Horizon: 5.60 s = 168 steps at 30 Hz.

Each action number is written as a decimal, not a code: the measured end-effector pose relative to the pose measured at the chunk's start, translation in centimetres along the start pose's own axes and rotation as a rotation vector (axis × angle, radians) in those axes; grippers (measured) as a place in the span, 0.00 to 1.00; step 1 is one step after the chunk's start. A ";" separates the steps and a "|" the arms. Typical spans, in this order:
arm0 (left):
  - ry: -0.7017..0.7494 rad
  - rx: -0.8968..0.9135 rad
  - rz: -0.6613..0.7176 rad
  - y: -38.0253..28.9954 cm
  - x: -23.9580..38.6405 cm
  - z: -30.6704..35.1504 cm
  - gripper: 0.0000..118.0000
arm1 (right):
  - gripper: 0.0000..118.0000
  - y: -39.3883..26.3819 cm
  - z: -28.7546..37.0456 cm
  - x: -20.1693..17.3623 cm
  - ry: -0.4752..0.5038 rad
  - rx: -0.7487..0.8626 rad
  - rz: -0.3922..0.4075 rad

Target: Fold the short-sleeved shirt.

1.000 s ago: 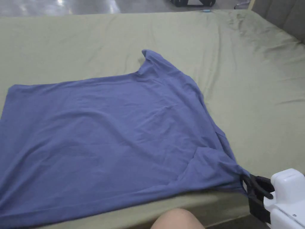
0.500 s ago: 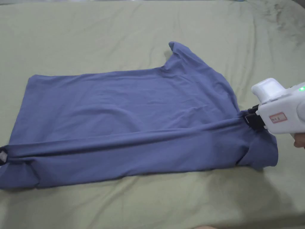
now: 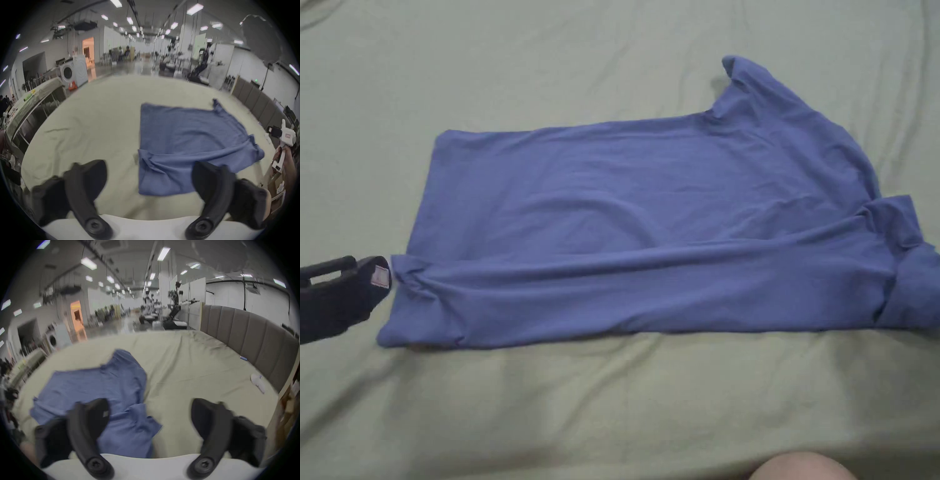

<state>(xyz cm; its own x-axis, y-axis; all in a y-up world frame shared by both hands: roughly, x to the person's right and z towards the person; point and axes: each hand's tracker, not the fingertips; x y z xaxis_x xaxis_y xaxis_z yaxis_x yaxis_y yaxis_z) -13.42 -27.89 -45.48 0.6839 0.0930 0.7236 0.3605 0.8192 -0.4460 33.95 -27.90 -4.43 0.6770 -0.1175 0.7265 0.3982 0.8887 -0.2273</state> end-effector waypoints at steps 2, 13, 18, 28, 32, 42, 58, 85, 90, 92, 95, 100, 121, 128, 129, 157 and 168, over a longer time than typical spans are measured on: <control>0.053 0.033 -0.033 -2.2 2.0 2.9 0.53 | 0.22 -2.1 3.4 -1.2 -0.013 0.034 0.001; 0.118 -0.034 -0.037 -6.9 4.3 0.1 0.57 | 0.04 -9.1 7.5 -5.6 -0.021 -0.131 0.166; 0.187 -0.071 -0.036 -5.6 2.5 -7.2 1.00 | 0.04 -7.9 7.4 -5.5 -0.068 -0.089 0.193; 0.130 -0.155 -0.108 -7.1 4.9 -10.5 0.10 | 0.04 -8.1 5.7 -4.9 -0.096 -0.116 0.184; 0.143 -0.145 -0.144 -6.6 6.0 -9.5 0.10 | 0.04 -9.1 4.3 -4.6 -0.071 -0.139 0.157; 0.059 -0.045 0.045 -2.8 2.8 -5.0 0.10 | 1.00 -9.9 -2.3 0.6 -0.084 -0.224 0.104; 0.011 -0.062 0.085 -2.1 2.0 -0.8 0.10 | 0.07 -6.5 2.0 0.4 0.033 -0.191 0.034; 0.102 0.147 -0.024 -2.9 1.8 11.5 0.00 | 0.03 -4.5 12.1 -4.5 -0.017 0.030 0.147; 0.032 0.166 -0.015 4.0 0.6 2.5 0.00 | 0.03 0.4 6.8 -7.0 0.019 0.067 0.144; -0.045 0.085 0.059 6.5 -1.4 -3.7 0.00 | 0.03 1.9 4.5 -8.1 0.011 0.075 0.166; -0.167 -0.107 0.175 8.6 -4.6 -14.3 0.73 | 0.03 3.2 1.9 -9.2 0.076 0.081 0.158; 0.094 -0.328 0.038 6.8 -6.0 -25.3 1.00 | 0.03 3.8 -1.1 -10.6 0.113 0.051 0.196; 0.046 -0.193 -0.124 6.6 -1.6 -19.6 0.01 | 0.57 2.7 -29.4 -5.3 0.010 -0.573 0.212; 0.037 -0.185 -0.070 7.6 -2.0 -17.8 0.01 | 0.04 3.2 -25.4 -6.8 0.015 -0.483 0.236; 0.032 -0.162 -0.061 8.0 -2.3 -17.0 0.01 | 0.04 4.1 -24.2 -6.7 0.014 -0.424 0.235; -0.064 -0.065 -0.019 7.0 -2.9 -1.3 0.01 | 0.04 7.2 -1.5 -7.0 0.040 -0.151 0.302; -0.039 -0.281 0.037 -8.1 -4.8 -4.6 0.05 | 0.04 -11.3 0.1 -2.5 -0.093 -0.431 0.341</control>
<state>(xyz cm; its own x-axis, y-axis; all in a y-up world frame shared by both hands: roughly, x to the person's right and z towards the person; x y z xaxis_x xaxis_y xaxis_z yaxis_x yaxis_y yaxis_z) -16.67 -37.53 -47.73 0.6770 0.1464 0.7212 0.5006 0.6267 -0.5972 27.66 -37.61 -3.59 0.7623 0.2023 0.6148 0.3961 0.6054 -0.6904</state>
